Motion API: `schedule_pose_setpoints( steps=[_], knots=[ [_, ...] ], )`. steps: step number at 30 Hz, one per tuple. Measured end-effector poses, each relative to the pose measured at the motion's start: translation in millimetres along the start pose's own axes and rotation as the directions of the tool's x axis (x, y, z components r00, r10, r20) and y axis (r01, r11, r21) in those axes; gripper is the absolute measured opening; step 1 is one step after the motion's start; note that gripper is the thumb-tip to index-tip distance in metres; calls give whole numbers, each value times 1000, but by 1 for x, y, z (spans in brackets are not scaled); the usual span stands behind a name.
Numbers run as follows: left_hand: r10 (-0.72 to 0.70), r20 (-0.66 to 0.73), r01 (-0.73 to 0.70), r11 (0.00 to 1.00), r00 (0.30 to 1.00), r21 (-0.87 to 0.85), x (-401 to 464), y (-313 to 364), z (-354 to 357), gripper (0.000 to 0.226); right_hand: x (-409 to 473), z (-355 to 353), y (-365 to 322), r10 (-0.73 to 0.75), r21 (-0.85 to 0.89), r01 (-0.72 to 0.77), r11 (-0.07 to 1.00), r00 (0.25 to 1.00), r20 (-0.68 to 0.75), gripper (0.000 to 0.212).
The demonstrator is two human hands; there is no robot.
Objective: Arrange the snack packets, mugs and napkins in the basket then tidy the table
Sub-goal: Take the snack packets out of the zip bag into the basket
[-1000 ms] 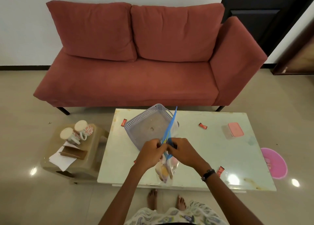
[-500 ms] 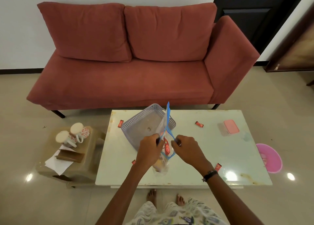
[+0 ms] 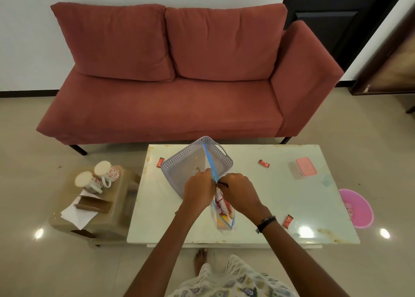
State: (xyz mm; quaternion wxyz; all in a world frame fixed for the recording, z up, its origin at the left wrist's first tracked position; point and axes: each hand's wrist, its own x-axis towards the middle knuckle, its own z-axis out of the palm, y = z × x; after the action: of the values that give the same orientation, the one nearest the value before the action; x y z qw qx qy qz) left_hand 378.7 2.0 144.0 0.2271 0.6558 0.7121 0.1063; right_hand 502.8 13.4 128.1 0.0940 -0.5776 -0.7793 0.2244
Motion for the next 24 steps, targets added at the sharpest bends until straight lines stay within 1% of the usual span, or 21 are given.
schedule_pose_setpoints(
  steps=[4, 6, 9, 11, 13, 15, 17, 19, 21, 24],
  knots=[
    [-63, -46, 55, 987, 997, -149, -2, -7, 5, 22, -7, -8, 15, 165, 11, -165, 986, 984, -69, 27],
    [-44, -34, 35, 977, 998, -212, -5, -11, 5, 21, -7, -14, 20, 212, 18, -212, 977, 975, -65, 24],
    [24, 12, -19, 963, 1000, -268, -9, -10, 5, 19, 1, -17, 14, 161, 51, -159, 986, 986, -39, 16],
    [39, 32, -27, 955, 999, -296, -10, -8, 5, 19, 9, -15, 6, 115, 62, -112, 992, 992, -44, 17],
    [11, 33, -1, 960, 999, -279, -12, -8, 5, 20, 18, -13, 1, 91, 85, -85, 993, 994, -62, 15],
    [-25, 18, 28, 977, 1000, -211, -12, -10, 4, 20, 21, -14, -1, 56, 108, -49, 993, 997, -61, 16],
    [-52, -17, 49, 988, 998, -149, -9, -11, 3, 22, 19, -13, -4, -4, 114, 7, 993, 1000, -30, 18],
    [-58, -63, 50, 991, 996, -124, -4, -11, 4, 27, 14, -11, -7, -38, 93, 38, 995, 999, -1, 22],
    [-66, -90, 57, 993, 994, -103, -2, -9, 6, 30, 10, -9, -7, -13, 108, 16, 994, 1000, -26, 23],
    [-104, -144, 88, 990, 984, -113, -3, -11, 9, 28, 10, -14, 3, 95, 142, -77, 987, 988, -124, 20]
  ],
)
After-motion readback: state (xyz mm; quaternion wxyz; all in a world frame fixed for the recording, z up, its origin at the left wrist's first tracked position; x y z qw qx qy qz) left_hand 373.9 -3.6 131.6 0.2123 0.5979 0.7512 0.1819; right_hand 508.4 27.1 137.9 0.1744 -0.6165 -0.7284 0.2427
